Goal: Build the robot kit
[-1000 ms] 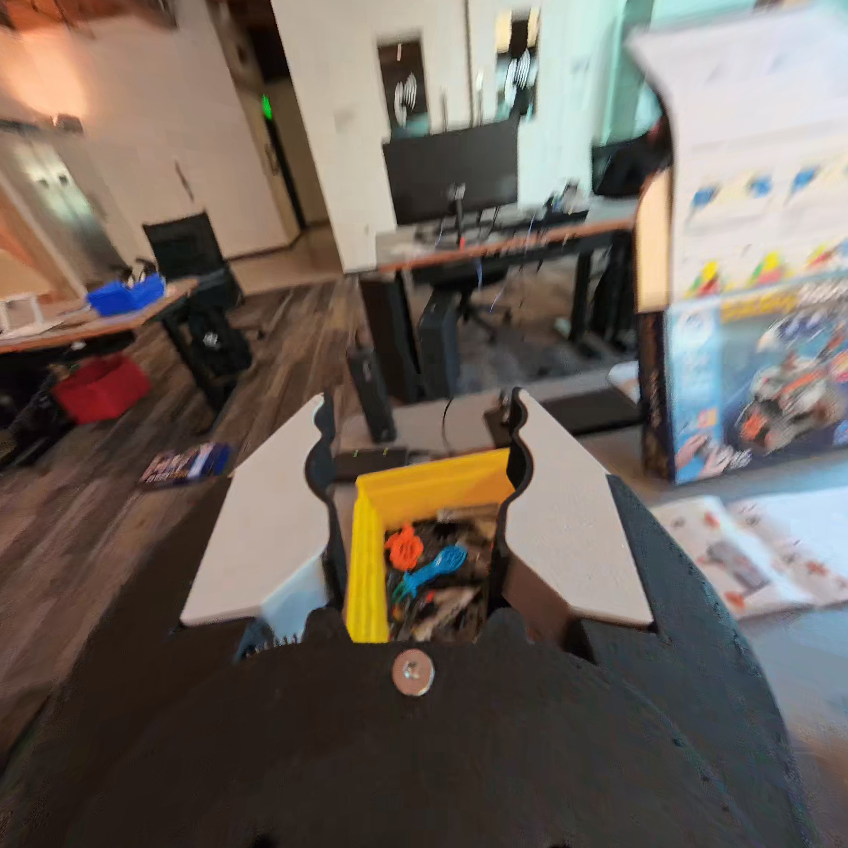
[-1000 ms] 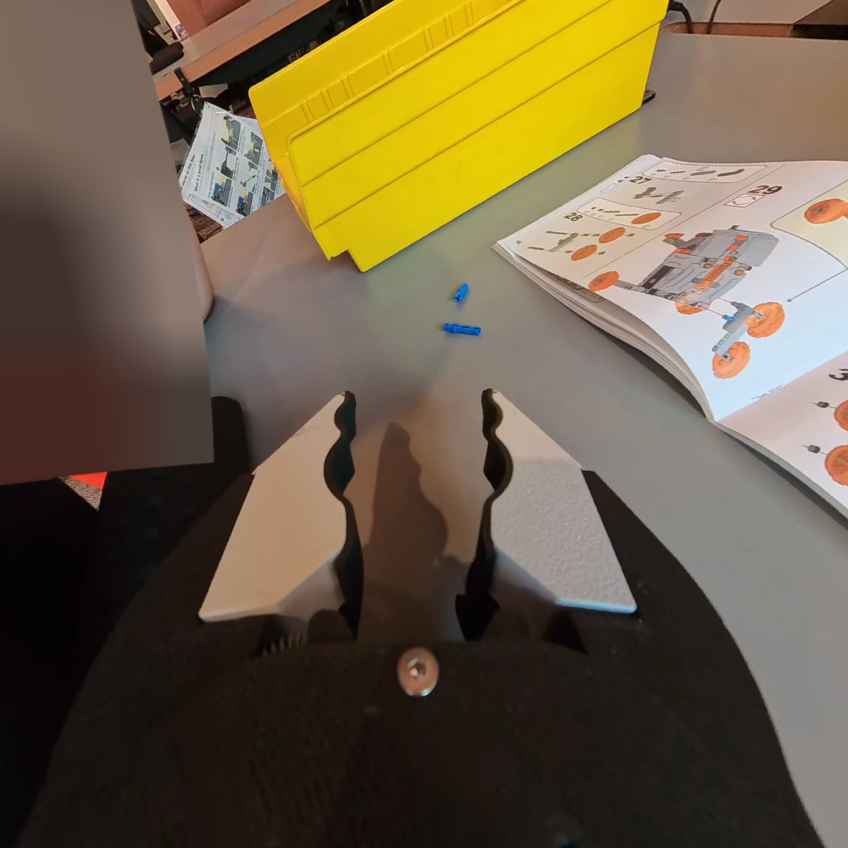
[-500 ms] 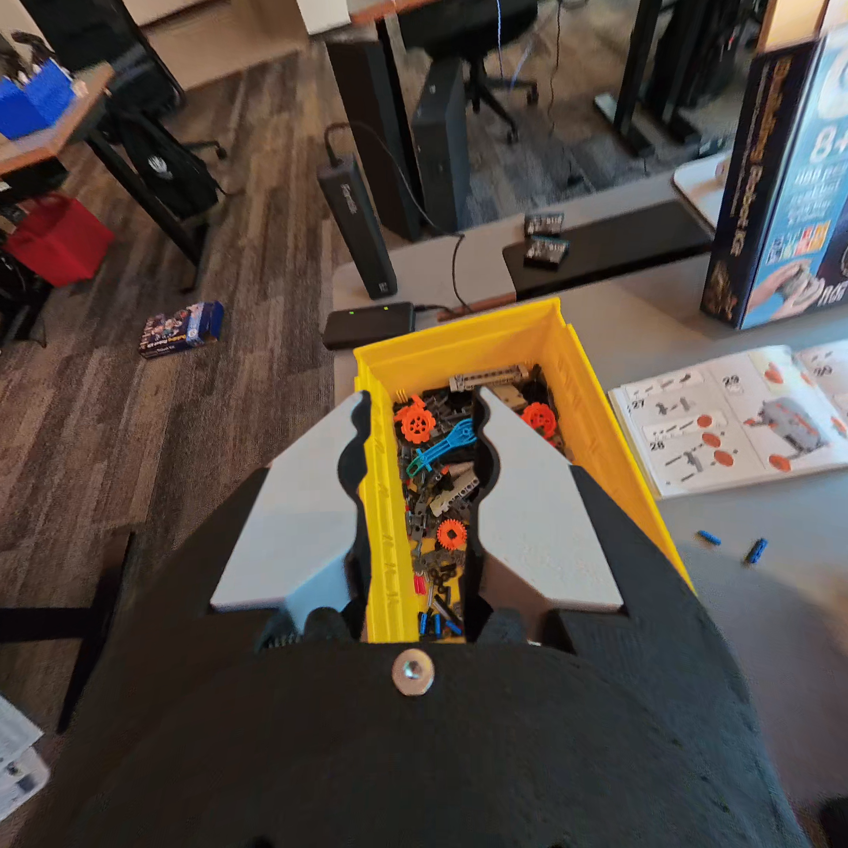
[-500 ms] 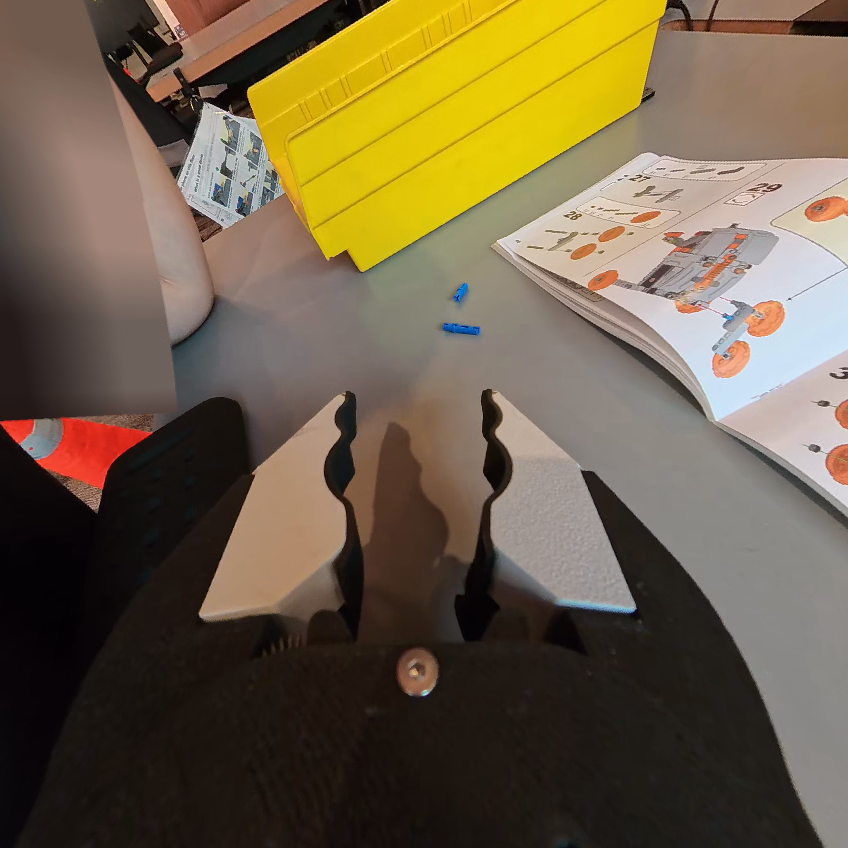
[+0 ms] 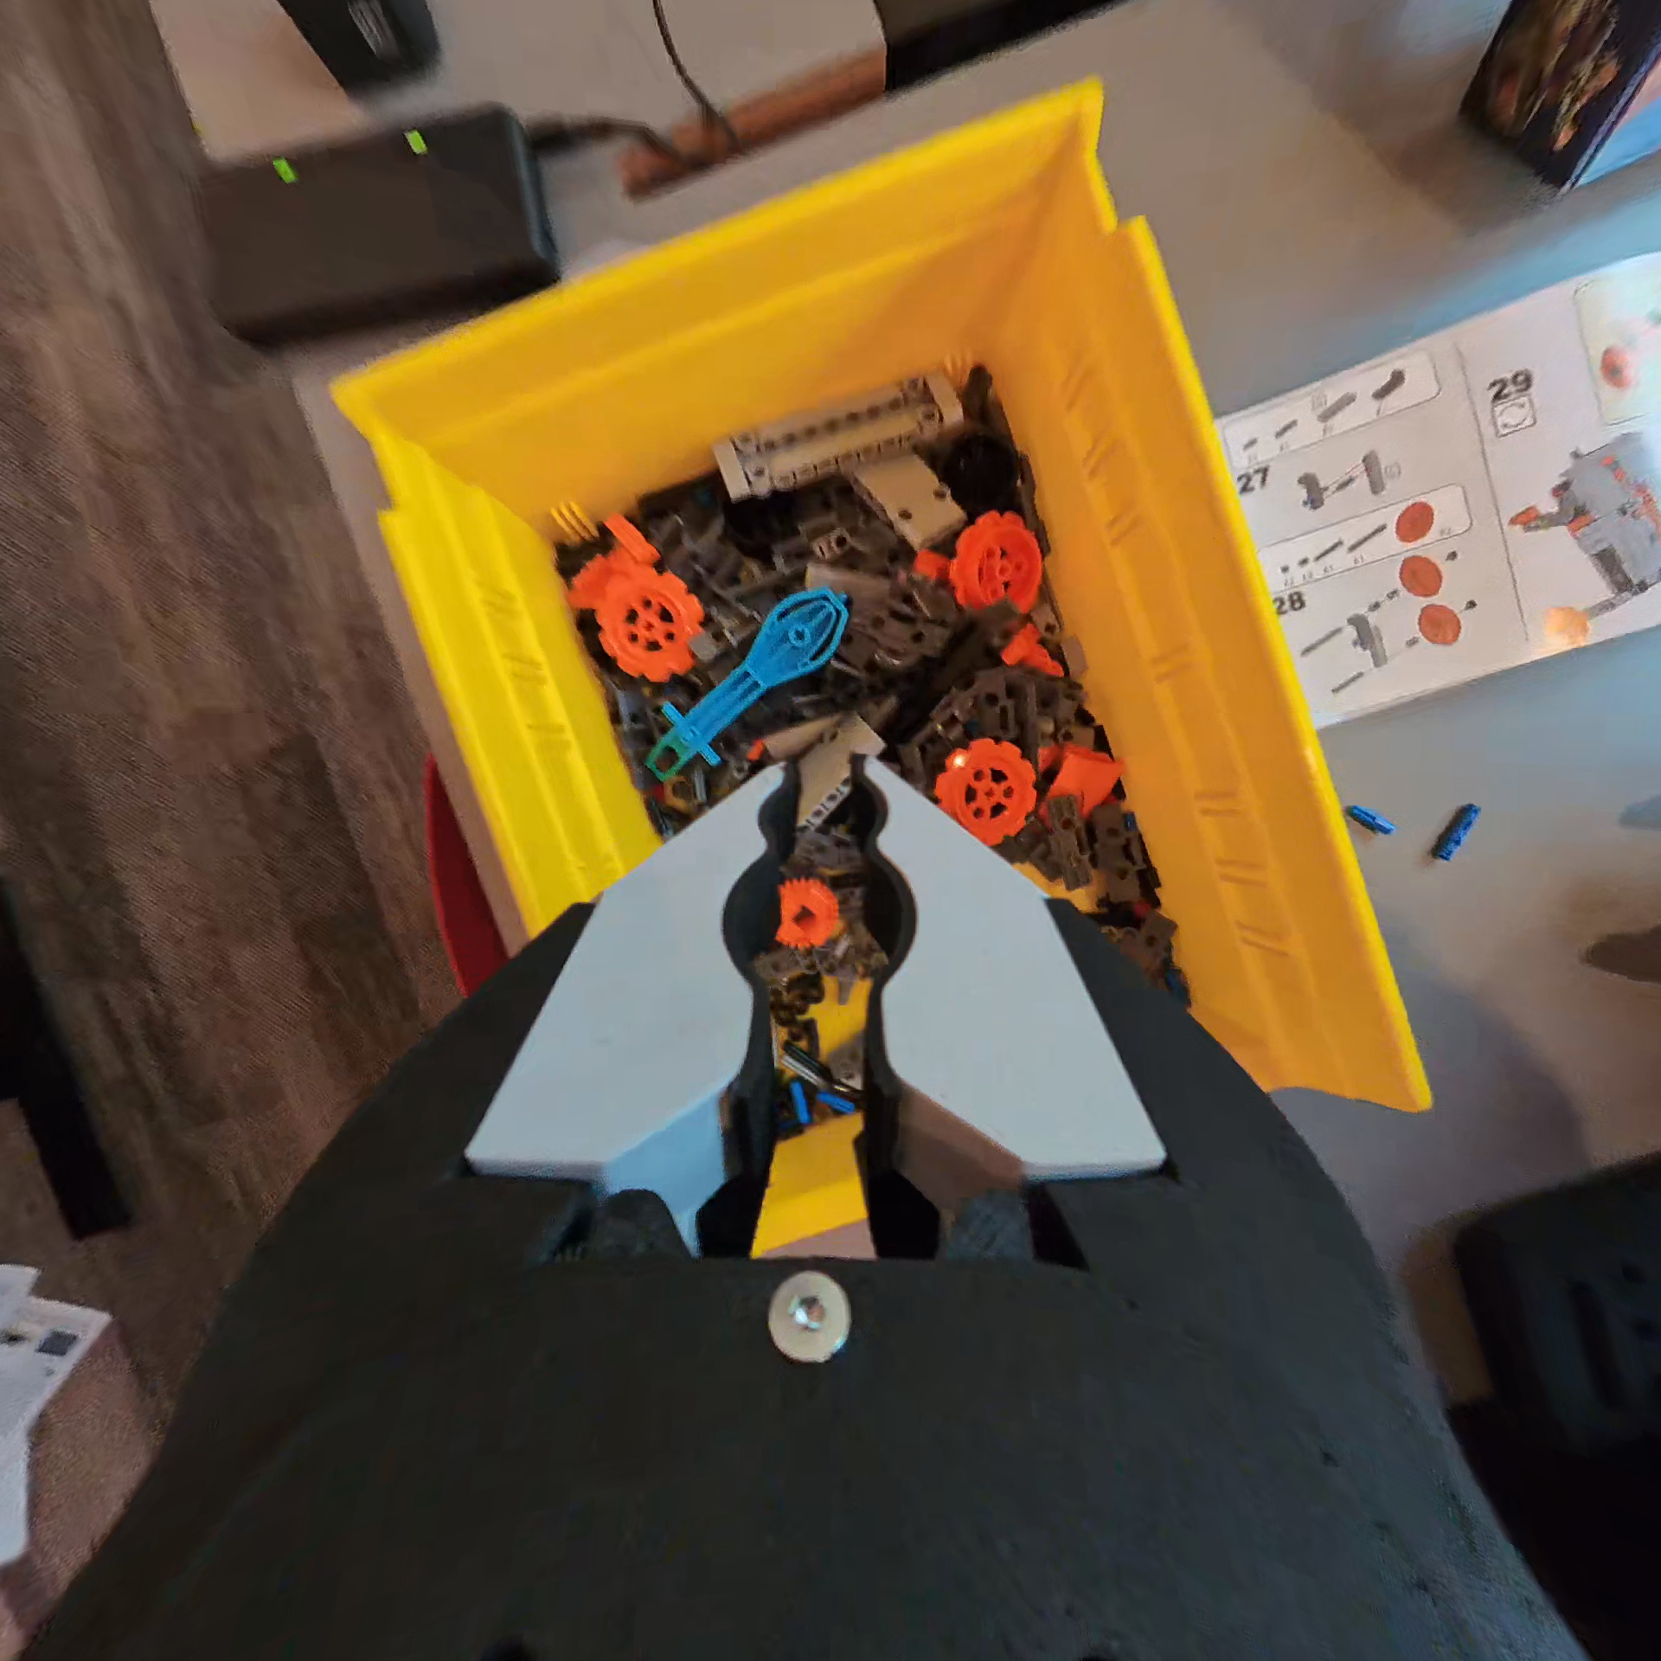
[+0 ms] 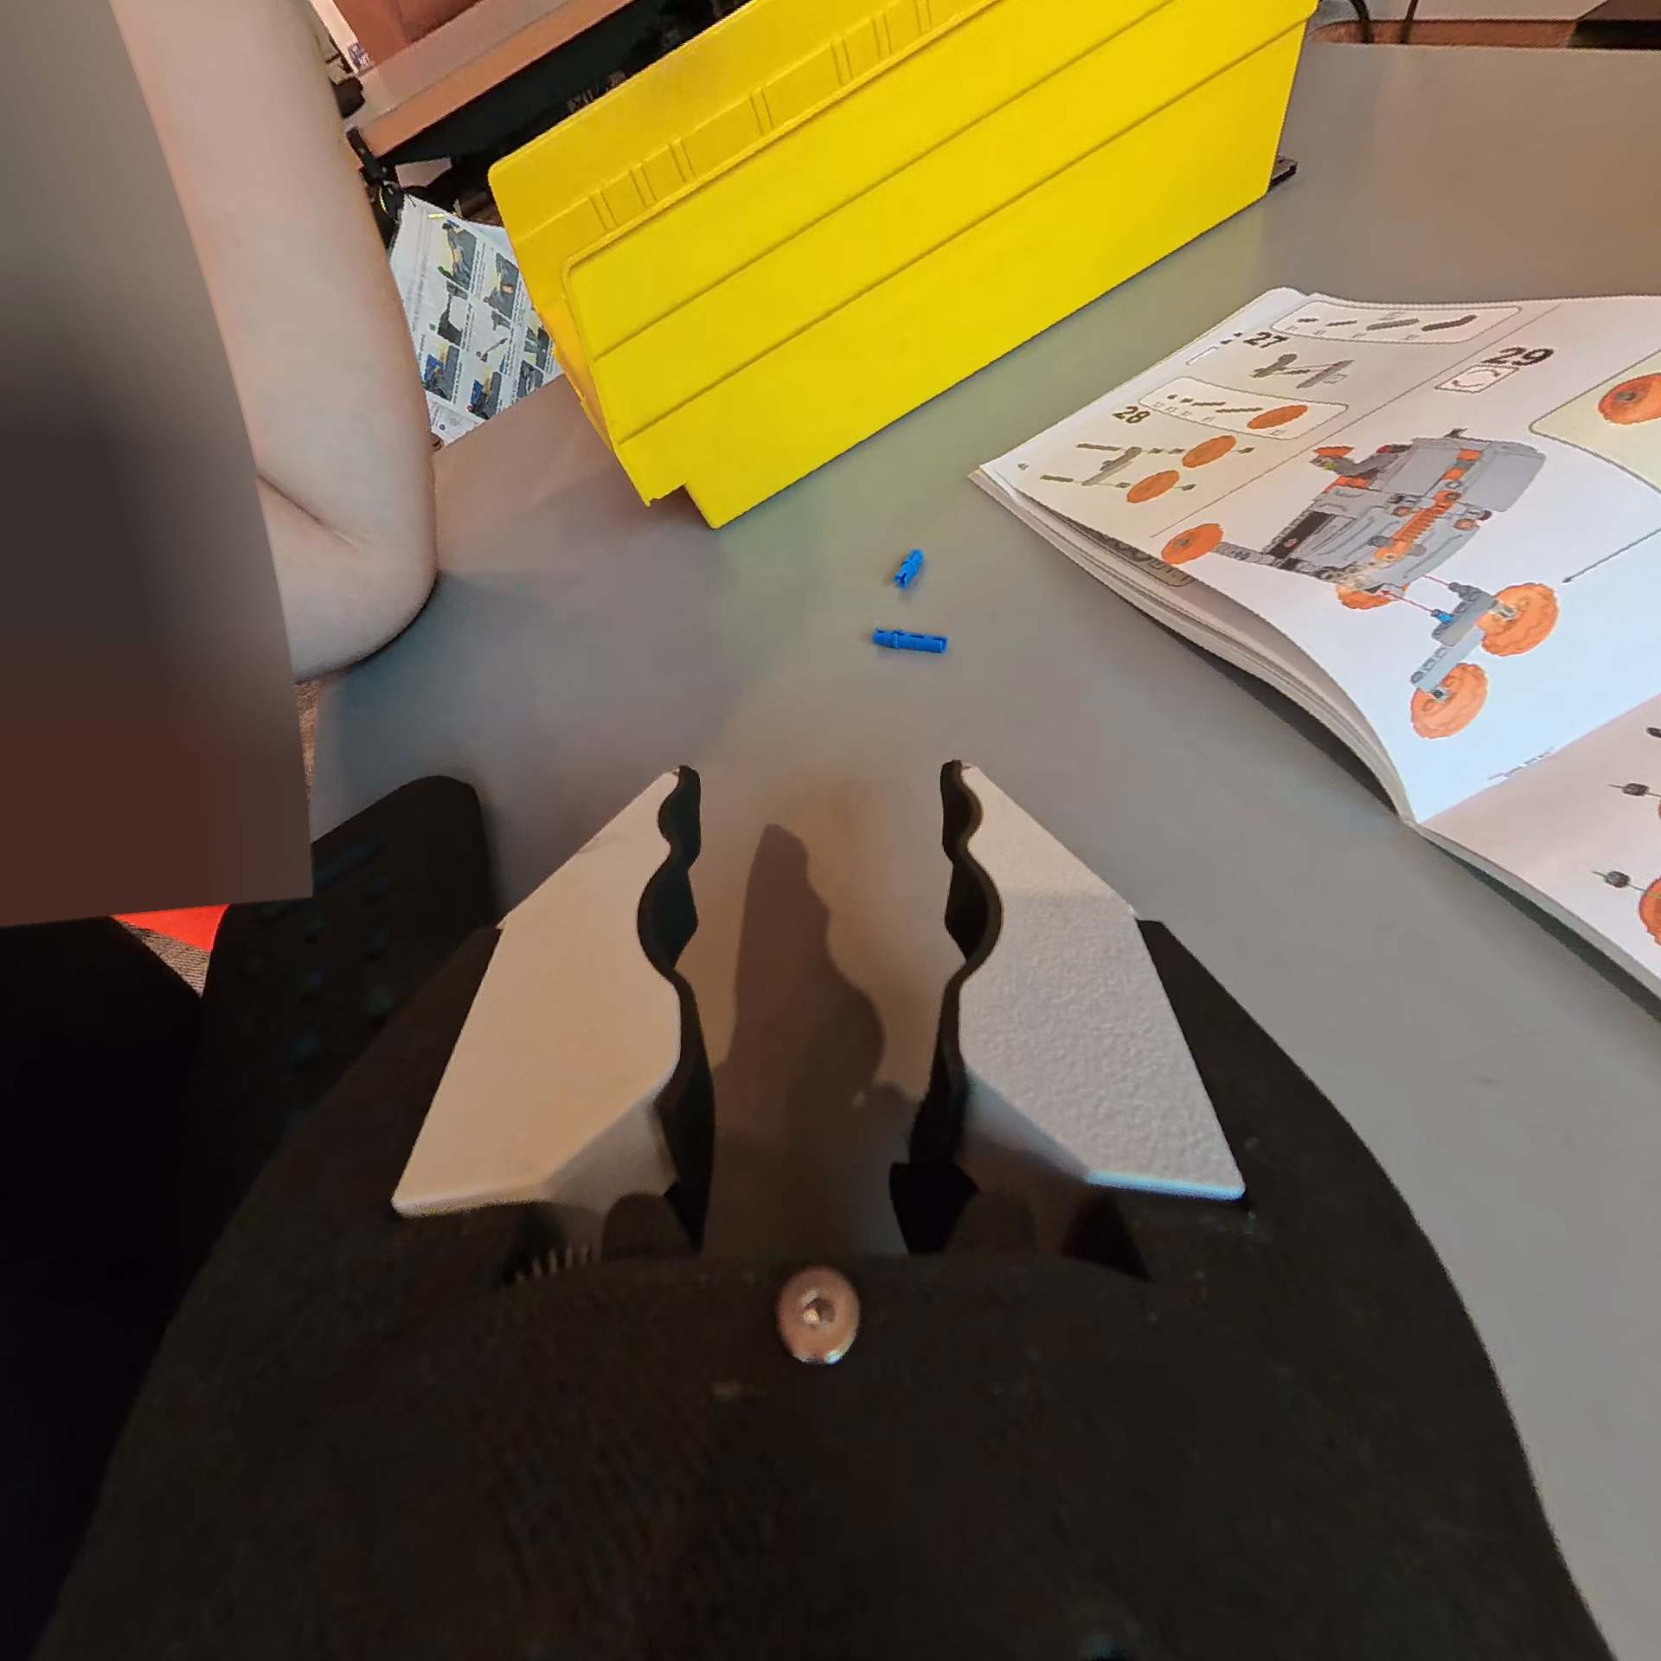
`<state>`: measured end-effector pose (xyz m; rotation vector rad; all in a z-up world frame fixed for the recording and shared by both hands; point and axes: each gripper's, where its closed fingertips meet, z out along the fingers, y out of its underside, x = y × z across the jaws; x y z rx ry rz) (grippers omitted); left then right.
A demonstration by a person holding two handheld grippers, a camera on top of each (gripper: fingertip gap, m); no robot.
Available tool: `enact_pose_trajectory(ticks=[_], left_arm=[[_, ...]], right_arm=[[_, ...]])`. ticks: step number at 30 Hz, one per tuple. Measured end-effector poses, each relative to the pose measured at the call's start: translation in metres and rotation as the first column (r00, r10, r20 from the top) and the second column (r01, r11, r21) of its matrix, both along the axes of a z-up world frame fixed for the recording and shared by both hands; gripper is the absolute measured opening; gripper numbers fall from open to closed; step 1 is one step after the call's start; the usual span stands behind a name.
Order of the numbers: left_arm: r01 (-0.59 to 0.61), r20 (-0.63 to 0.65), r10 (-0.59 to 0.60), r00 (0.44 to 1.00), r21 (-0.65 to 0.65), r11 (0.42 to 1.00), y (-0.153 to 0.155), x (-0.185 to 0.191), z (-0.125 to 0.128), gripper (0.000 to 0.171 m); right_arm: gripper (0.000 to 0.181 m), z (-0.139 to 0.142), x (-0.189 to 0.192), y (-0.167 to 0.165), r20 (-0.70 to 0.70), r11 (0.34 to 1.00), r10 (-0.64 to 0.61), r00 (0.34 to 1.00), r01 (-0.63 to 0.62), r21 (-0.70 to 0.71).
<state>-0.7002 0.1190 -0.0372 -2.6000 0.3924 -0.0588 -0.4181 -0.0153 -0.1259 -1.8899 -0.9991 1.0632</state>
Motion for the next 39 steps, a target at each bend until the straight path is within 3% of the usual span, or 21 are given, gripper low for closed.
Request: enact_pose_trajectory(ticks=[3, 8, 14, 16, 20, 24, 26, 29, 31, 34, 36, 39], left_arm=[[-0.038, -0.023, 0.036, 0.999, -0.062, 0.997, 0.003, -0.006, -0.013, 0.024], [-0.049, -0.1, 0.037, 0.994, -0.122, 0.991, 0.003, -0.01, -0.028, 0.029], [0.074, -0.092, -0.087, 0.992, -0.138, 0.988, 0.047, 0.02, -0.066, 0.038], [0.07, -0.16, -0.09, 0.983, -0.13, 0.989, 0.056, 0.014, -0.072, 0.052], [0.048, -0.358, -0.056, 0.932, -0.03, 0.998, 0.072, -0.012, -0.063, 0.054], [0.021, -0.282, -0.025, 0.959, -0.017, 1.0, 0.07, -0.013, -0.06, 0.052], [0.01, -0.255, -0.026, 0.967, -0.064, 0.998, 0.063, -0.014, -0.065, 0.051], [0.005, -0.241, -0.047, 0.969, -0.173, 0.985, 0.043, -0.02, -0.075, 0.032], [0.009, -0.216, -0.066, 0.974, -0.254, 0.967, 0.026, -0.022, -0.08, 0.031], [0.052, -0.12, -0.095, 0.988, -0.324, 0.945, 0.01, -0.012, -0.084, 0.031], [0.086, -0.064, -0.116, 0.991, -0.356, 0.931, 0.005, -0.004, -0.086, 0.044], [0.119, -0.072, -0.158, 0.985, -0.387, 0.914, 0.003, -0.001, -0.093, 0.048]], right_arm=[[0.053, 0.0, 0.0, 0.0, -0.003, 1.0, -0.001, 1.0, 0.001, -0.004], [0.053, 0.001, 0.0, 0.0, -0.004, 1.0, 0.001, 1.0, -0.001, 0.006], [0.053, 0.001, 0.0, 0.0, -0.007, 1.0, 0.001, 1.0, -0.001, 0.004], [0.053, 0.001, 0.0, 0.0, -0.01, 1.0, 0.0, 1.0, 0.0, 0.002], [0.053, 0.001, -0.001, -0.001, -0.017, 1.0, 0.007, 1.0, -0.007, -0.016], [0.054, 0.002, -0.001, -0.001, -0.017, 1.0, 0.008, 1.0, -0.008, -0.008], [0.054, 0.001, -0.001, -0.002, -0.015, 1.0, 0.009, 1.0, -0.009, -0.006], [0.054, 0.001, -0.001, -0.002, -0.012, 1.0, 0.011, 1.0, -0.011, -0.005], [0.054, 0.001, -0.001, -0.002, -0.014, 1.0, 0.01, 1.0, -0.01, -0.009], [0.054, 0.001, -0.001, -0.001, -0.021, 1.0, 0.009, 1.0, -0.01, -0.02], [0.054, 0.001, -0.001, -0.002, -0.02, 1.0, 0.01, 1.0, -0.01, -0.02], [0.054, 0.001, -0.002, -0.002, -0.016, 1.0, 0.013, 1.0, -0.013, -0.018]])
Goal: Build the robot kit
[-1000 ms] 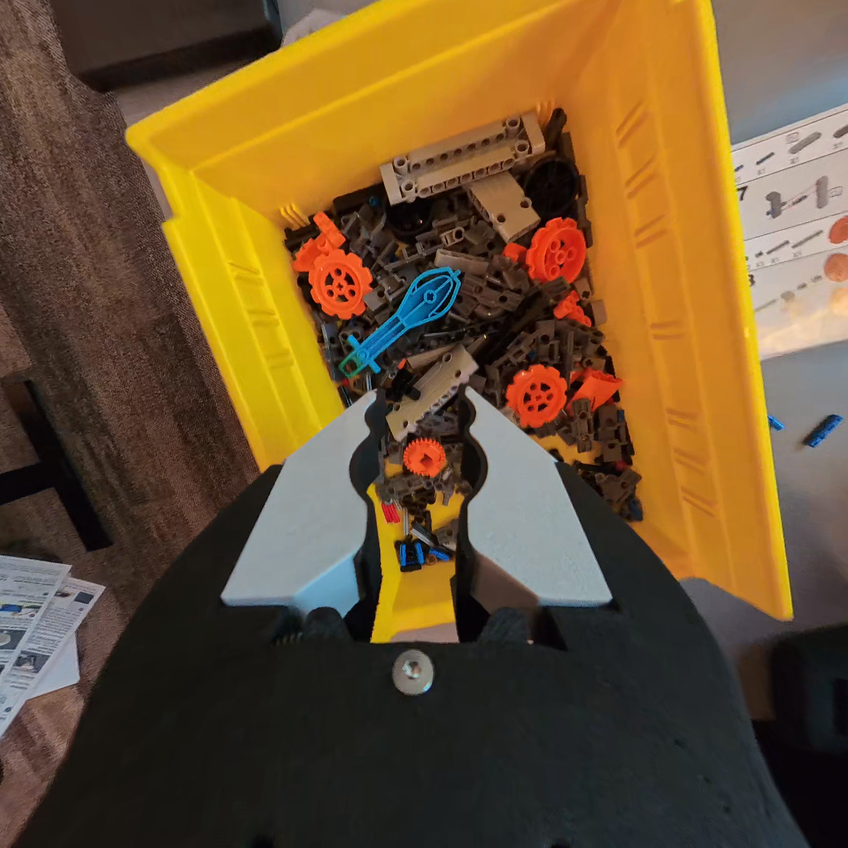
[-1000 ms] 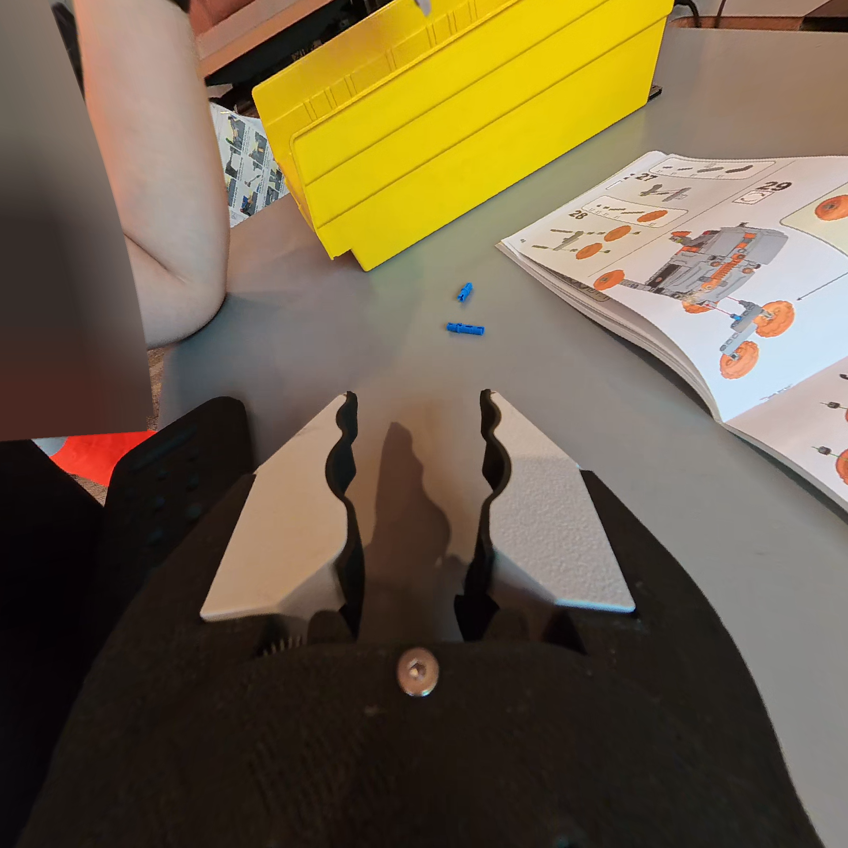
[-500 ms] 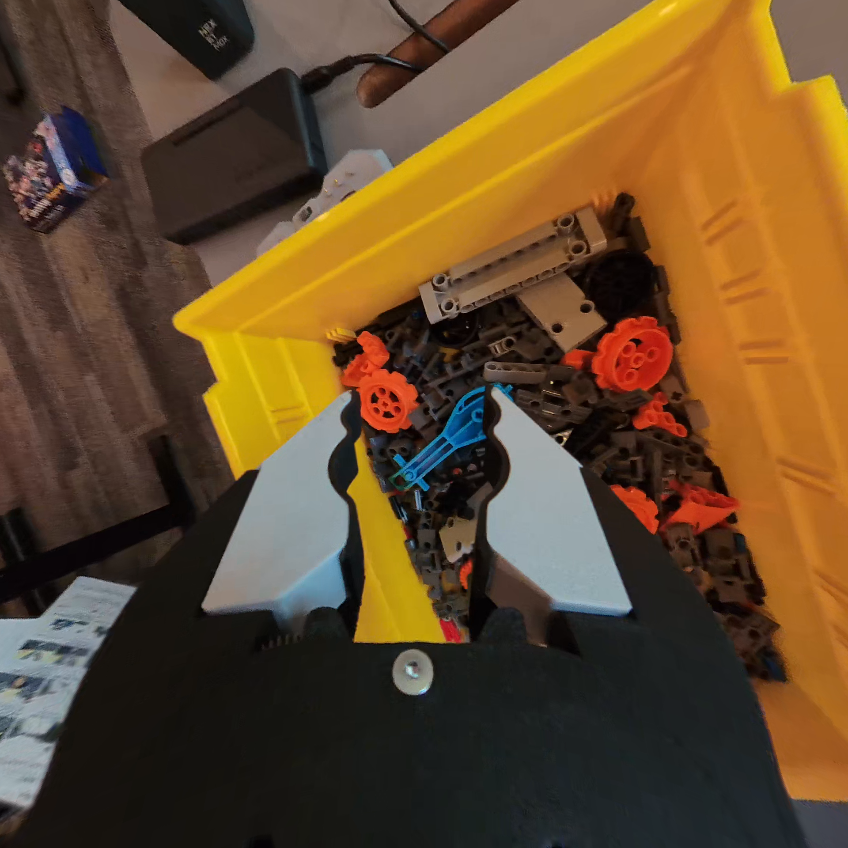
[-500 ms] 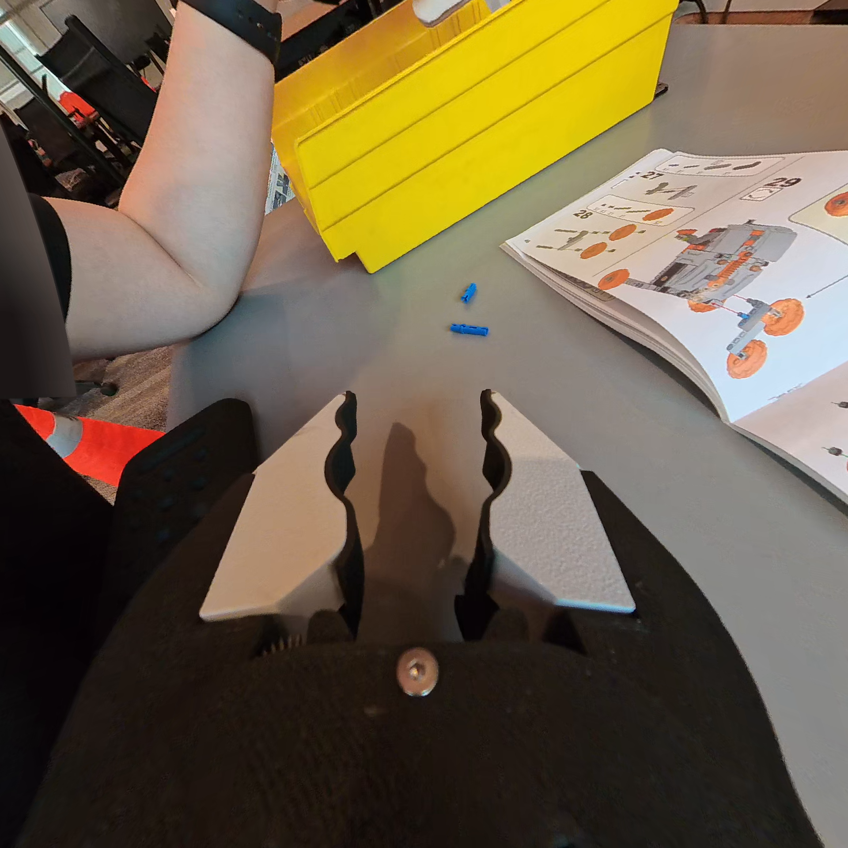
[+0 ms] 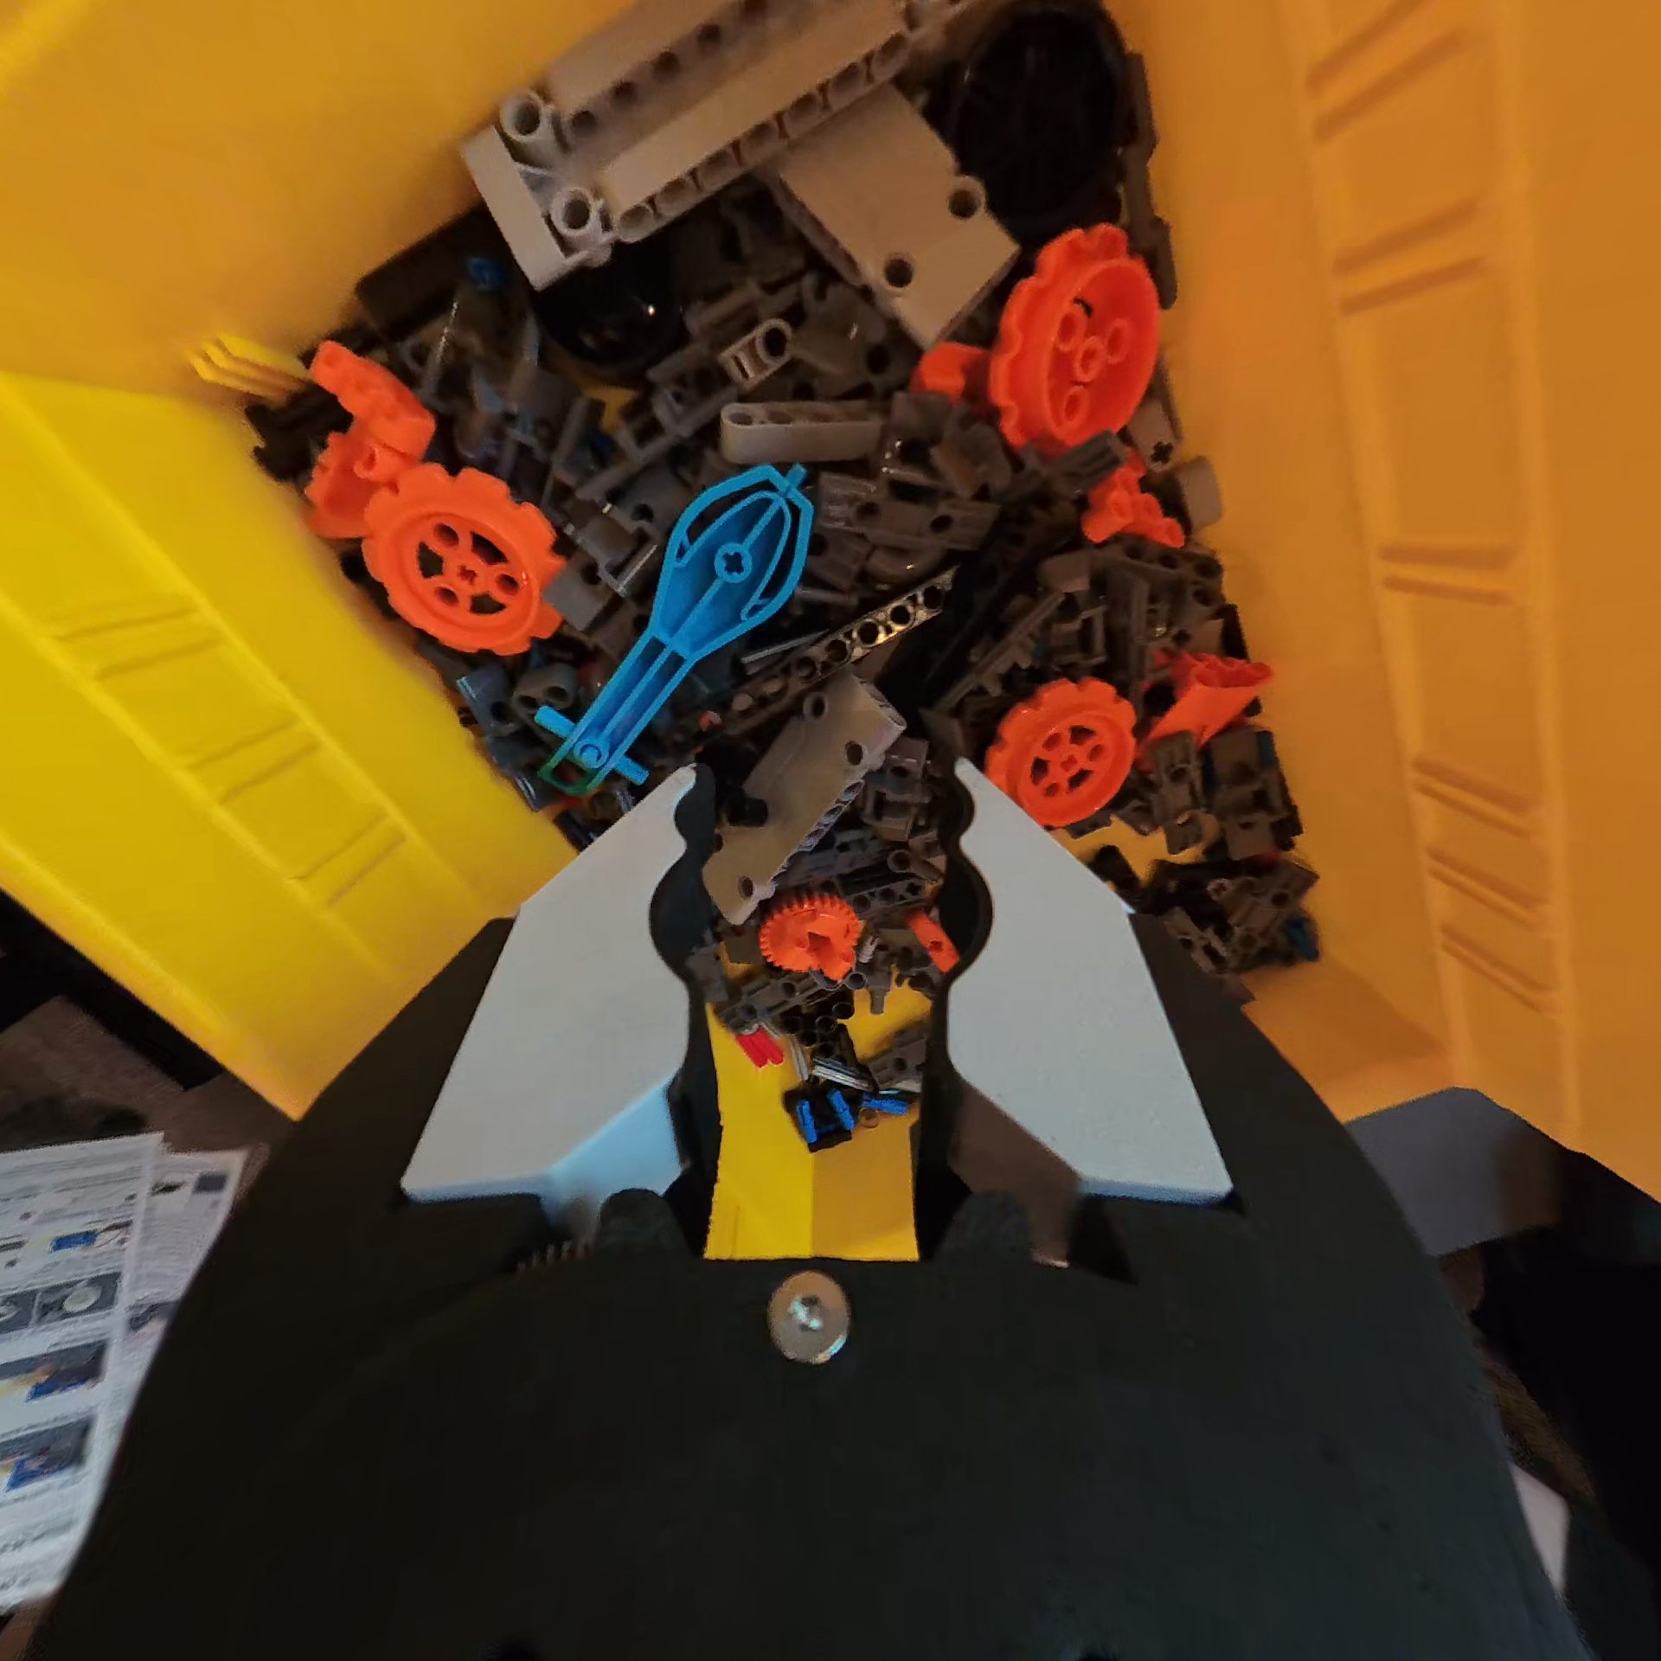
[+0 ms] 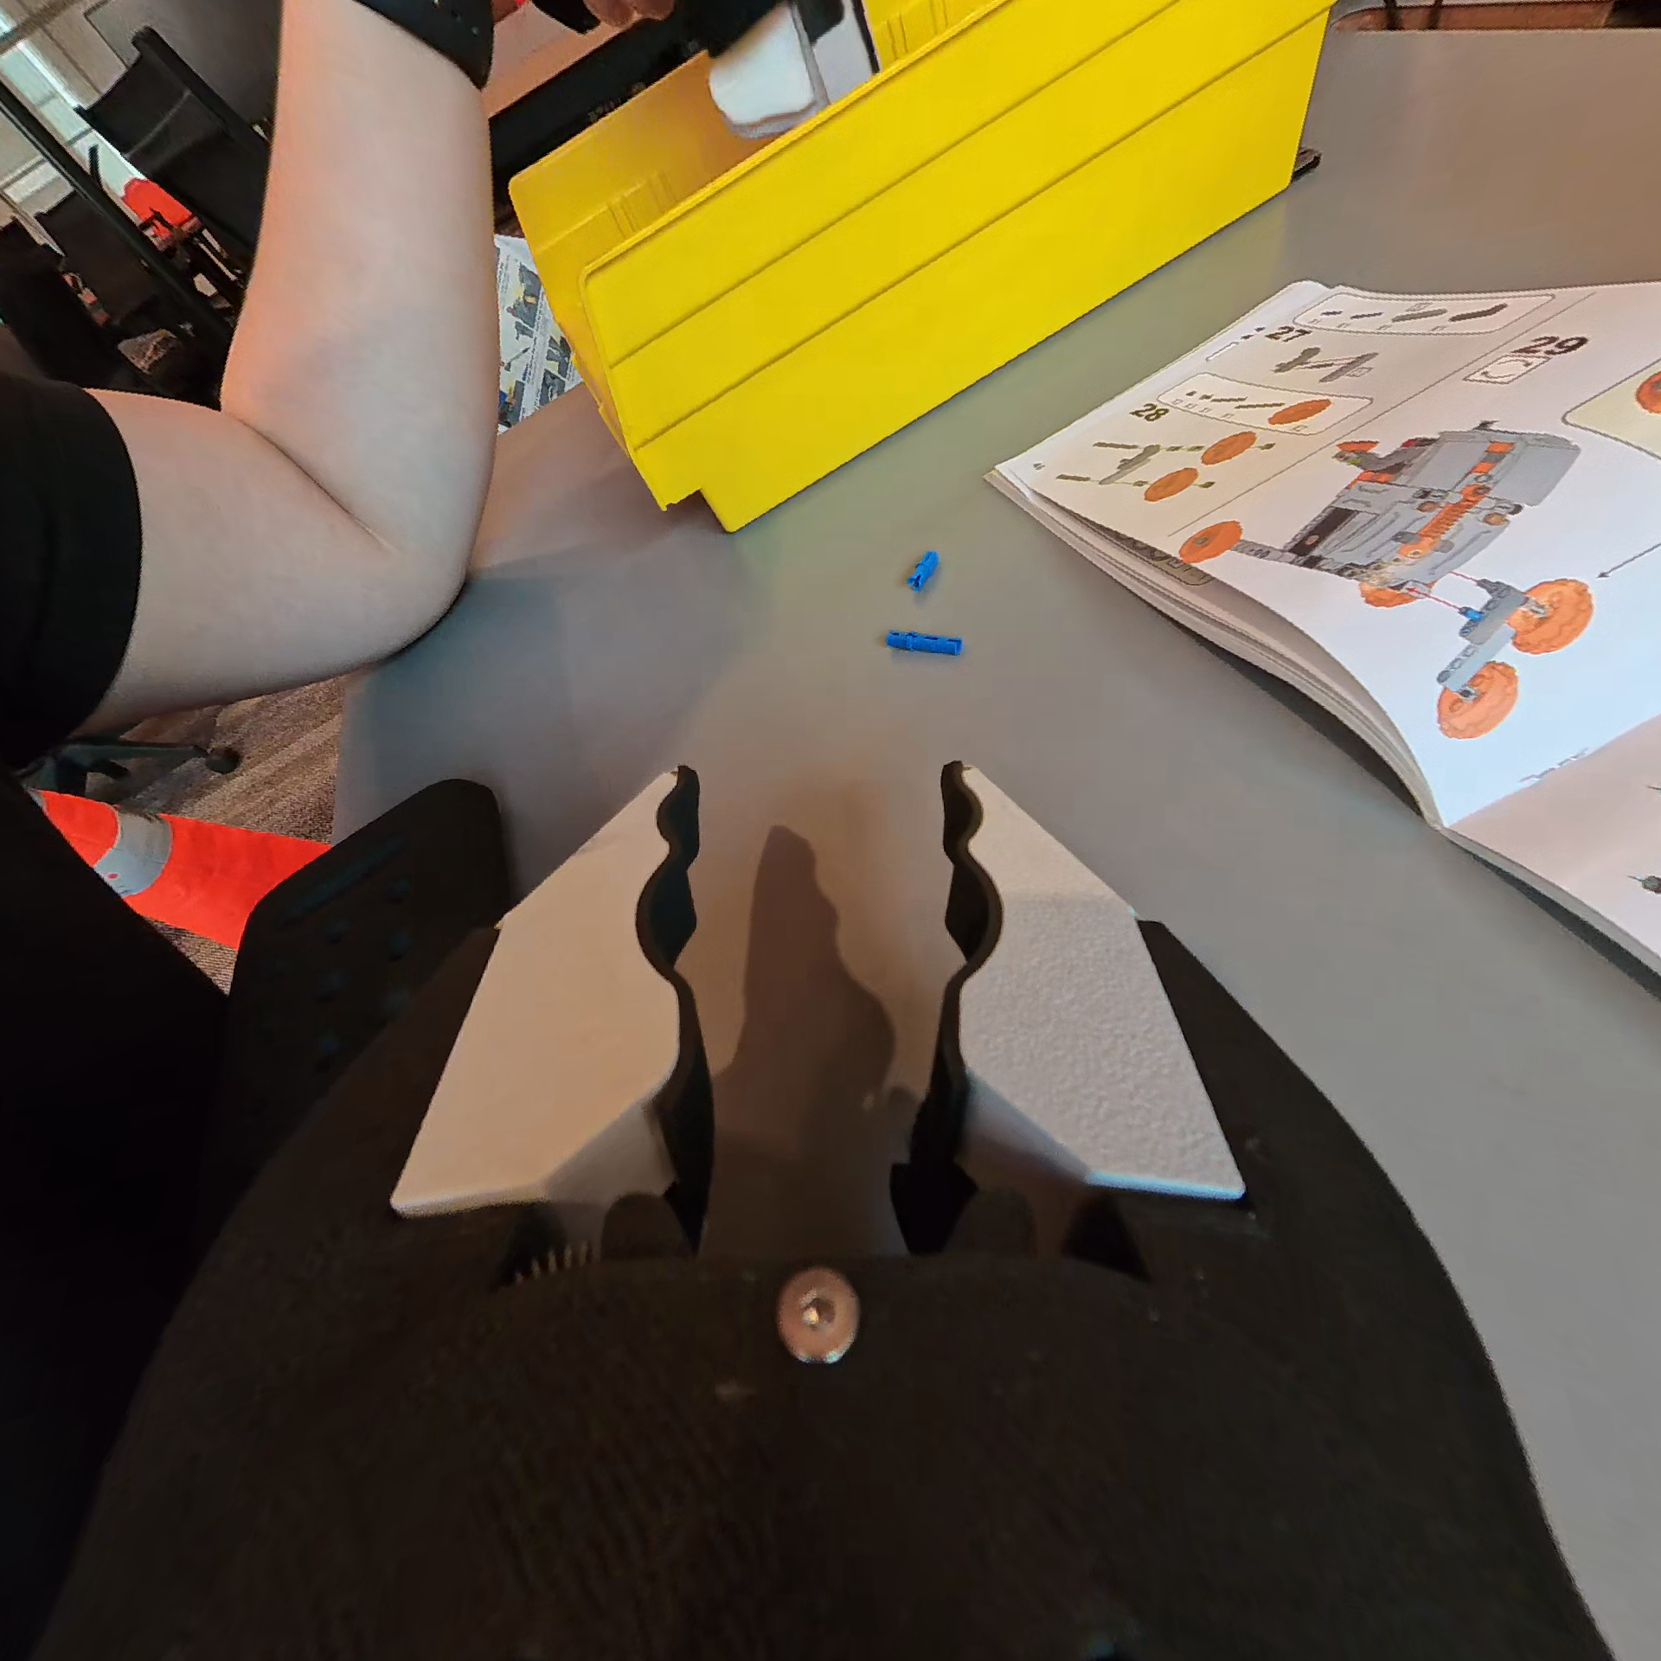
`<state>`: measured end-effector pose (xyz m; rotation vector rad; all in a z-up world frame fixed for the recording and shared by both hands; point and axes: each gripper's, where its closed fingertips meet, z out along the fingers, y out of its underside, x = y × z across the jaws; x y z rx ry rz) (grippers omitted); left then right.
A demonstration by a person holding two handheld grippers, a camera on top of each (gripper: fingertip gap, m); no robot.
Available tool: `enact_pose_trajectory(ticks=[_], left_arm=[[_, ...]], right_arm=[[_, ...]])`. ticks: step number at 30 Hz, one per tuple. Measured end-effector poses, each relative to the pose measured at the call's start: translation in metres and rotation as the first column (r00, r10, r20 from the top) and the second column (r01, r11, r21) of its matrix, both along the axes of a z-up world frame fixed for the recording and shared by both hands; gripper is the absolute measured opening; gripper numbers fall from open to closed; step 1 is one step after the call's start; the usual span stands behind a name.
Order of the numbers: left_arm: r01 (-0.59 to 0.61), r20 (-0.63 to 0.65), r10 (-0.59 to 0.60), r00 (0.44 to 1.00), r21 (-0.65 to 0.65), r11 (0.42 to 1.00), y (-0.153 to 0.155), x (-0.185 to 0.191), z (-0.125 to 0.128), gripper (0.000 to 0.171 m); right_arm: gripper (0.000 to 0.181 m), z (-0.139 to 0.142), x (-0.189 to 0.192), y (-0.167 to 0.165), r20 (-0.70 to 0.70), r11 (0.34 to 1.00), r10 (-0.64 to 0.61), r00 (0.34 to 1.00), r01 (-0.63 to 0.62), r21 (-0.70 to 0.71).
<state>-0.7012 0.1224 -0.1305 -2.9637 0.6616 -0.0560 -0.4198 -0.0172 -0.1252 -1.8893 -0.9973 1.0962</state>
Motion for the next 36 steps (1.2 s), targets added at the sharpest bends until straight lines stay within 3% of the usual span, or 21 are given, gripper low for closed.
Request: enact_pose_trajectory(ticks=[7, 17, 21, 26, 30, 33, 36], left_arm=[[0.04, -0.14, -0.051, 0.989, -0.08, 0.996, -0.011, -0.017, -0.013, 0.039], [0.071, -0.175, -0.1, 0.979, -0.163, 0.984, -0.04, -0.029, -0.009, 0.007], [0.015, -0.117, -0.044, 0.992, -0.243, 0.97, -0.07, -0.027, -0.003, 0.006], [-0.005, 0.051, 0.026, 0.998, -0.374, 0.928, -0.107, -0.003, 0.004, 0.001], [-0.071, 0.027, 0.077, 0.997, -0.189, 0.979, -0.071, -0.012, 0.018, 0.013], [-0.102, 0.02, 0.101, 0.995, 0.022, 0.995, -0.02, -0.011, 0.03, 0.03], [-0.056, 0.204, 0.0, 0.979, 0.27, 0.961, 0.048, 0.035, 0.043, 0.058]], right_arm=[[0.054, 0.0, 0.0, 0.0, -0.006, 1.0, 0.001, 1.0, -0.001, -0.006], [0.053, 0.001, 0.0, 0.0, -0.011, 1.0, 0.001, 1.0, -0.001, -0.005], [0.054, 0.001, 0.0, 0.0, -0.009, 1.0, 0.002, 1.0, -0.002, -0.007], [0.053, 0.001, 0.0, -0.001, -0.009, 1.0, 0.002, 1.0, -0.002, -0.01], [0.054, 0.0, 0.0, -0.001, -0.007, 1.0, 0.004, 1.0, -0.004, -0.01], [0.053, 0.0, 0.0, -0.001, -0.005, 1.0, 0.004, 1.0, -0.004, -0.014], [0.053, 0.0, -0.001, -0.001, -0.004, 1.0, 0.006, 1.0, -0.006, -0.017]])
